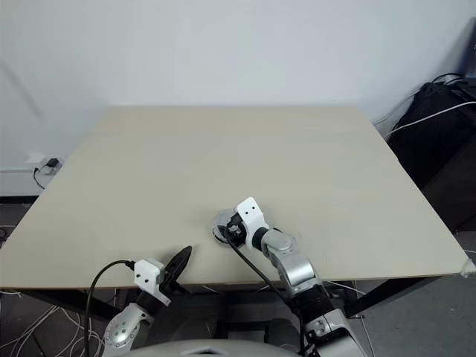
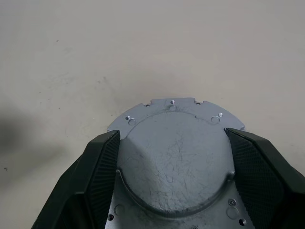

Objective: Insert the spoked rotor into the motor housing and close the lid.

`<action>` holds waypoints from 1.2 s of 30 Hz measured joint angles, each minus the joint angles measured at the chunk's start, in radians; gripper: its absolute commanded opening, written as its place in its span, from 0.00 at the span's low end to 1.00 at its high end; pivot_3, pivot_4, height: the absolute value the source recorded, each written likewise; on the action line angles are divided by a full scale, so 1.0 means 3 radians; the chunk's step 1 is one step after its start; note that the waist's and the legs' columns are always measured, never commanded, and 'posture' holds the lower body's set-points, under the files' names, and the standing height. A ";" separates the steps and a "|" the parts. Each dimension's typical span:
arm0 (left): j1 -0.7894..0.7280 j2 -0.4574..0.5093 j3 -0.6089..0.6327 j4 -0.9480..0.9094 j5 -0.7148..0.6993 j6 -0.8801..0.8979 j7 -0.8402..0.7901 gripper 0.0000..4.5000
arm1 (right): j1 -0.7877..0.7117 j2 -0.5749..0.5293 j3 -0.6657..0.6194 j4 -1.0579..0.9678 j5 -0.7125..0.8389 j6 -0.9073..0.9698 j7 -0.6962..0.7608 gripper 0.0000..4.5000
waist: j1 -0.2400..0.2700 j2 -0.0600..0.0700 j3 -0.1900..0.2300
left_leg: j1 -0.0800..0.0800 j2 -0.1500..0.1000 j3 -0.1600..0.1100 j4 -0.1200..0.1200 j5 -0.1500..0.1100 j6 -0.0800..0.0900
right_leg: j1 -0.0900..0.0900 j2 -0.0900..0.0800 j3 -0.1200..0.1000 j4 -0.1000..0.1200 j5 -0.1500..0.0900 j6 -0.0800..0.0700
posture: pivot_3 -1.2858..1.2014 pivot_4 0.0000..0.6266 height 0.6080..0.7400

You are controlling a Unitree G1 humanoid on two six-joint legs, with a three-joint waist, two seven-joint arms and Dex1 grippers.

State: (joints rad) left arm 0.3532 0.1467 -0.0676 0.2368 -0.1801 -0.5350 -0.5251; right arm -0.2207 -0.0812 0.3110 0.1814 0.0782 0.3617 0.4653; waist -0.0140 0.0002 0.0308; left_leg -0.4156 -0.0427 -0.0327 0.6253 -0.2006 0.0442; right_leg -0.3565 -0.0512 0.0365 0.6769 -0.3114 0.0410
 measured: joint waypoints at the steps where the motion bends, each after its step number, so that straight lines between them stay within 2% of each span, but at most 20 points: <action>1: 0.0003 -0.0002 -0.0002 -0.0007 0.0000 0.0003 0.0002 0.00 | 0.0001 -0.0009 0.0000 -0.0009 0.0008 0.0000 0.0019 0.71 | 0.0000 0.0000 0.0000 | 0.0000 0.0000 0.0000 0.0000 0.0000 0.0000 | 0.0000 0.0000 0.0000 0.0000 0.0000 0.0000 | 0.52 0.00 1.00; 16: -0.0041 -0.0014 -0.0024 -0.0015 0.0000 0.0023 -0.0003 0.00 | 0.0010 -0.0154 0.0043 -0.0104 0.0024 0.0073 0.0265 0.71 | 0.0004 0.0001 0.0000 | -0.0001 0.0000 0.0000 0.0000 0.0000 0.0000 | -0.0001 0.0000 0.0000 -0.0001 0.0000 0.0000 | 0.52 0.00 1.00; 36: 0.0046 -0.0003 -0.0055 -0.0219 0.0001 0.0160 0.0014 0.00 | 0.0011 -0.0165 0.0050 -0.0108 -0.0013 0.0075 0.0243 0.71 | 0.0002 0.0001 0.0000 | -0.0001 0.0000 0.0000 -0.0001 0.0000 0.0000 | -0.0001 -0.0001 0.0000 -0.0001 -0.0001 -0.0001 | 0.52 0.00 1.00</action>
State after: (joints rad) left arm 0.3669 0.1459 -0.0840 0.1712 -0.1798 -0.4869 -0.5208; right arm -0.2174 -0.1307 0.3260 0.1491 0.0743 0.3841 0.5381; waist -0.0134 0.0005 0.0307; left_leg -0.4159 -0.0428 -0.0327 0.6251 -0.2006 0.0443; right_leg -0.3567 -0.0515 0.0364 0.6767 -0.3116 0.0408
